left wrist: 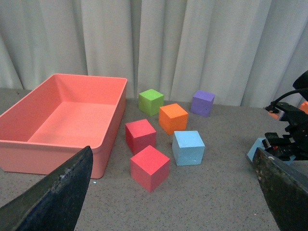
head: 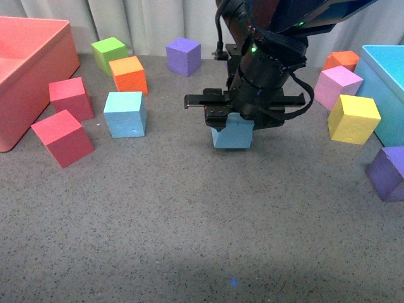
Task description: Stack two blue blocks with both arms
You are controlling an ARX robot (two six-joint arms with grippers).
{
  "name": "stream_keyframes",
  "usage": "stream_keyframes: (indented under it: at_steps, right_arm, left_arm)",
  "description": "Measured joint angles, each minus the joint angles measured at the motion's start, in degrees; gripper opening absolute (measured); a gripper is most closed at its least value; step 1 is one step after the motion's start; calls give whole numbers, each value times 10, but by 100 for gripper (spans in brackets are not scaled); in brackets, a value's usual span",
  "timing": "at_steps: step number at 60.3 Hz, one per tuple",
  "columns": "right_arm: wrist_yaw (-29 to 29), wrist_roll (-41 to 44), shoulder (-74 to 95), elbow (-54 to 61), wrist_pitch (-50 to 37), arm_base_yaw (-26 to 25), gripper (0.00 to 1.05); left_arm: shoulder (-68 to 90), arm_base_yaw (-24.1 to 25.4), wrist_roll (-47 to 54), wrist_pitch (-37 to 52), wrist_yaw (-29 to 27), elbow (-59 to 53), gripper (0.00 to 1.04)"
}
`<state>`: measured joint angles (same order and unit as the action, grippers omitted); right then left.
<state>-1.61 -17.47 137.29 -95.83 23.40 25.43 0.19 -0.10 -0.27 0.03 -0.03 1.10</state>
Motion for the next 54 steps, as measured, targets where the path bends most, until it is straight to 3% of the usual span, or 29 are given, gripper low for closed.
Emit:
stream_keyframes:
  at_steps: [21,40,50,54]
  right_arm:
    - [-9,-12,35,-57,26,17,47]
    - [-1,-23,29,-38,4,16,95]
    - [11,-22,-18,15,-44,16,95]
    - [-23,-1,-61,40,-66,16,95]
  left_arm:
    - [0,0,0,0,0,0,98]
    - [0,0,0,0,0,0,98]
    - [0,0,0,0,0,0,98]
    - [0,0,0,0,0,0,98]
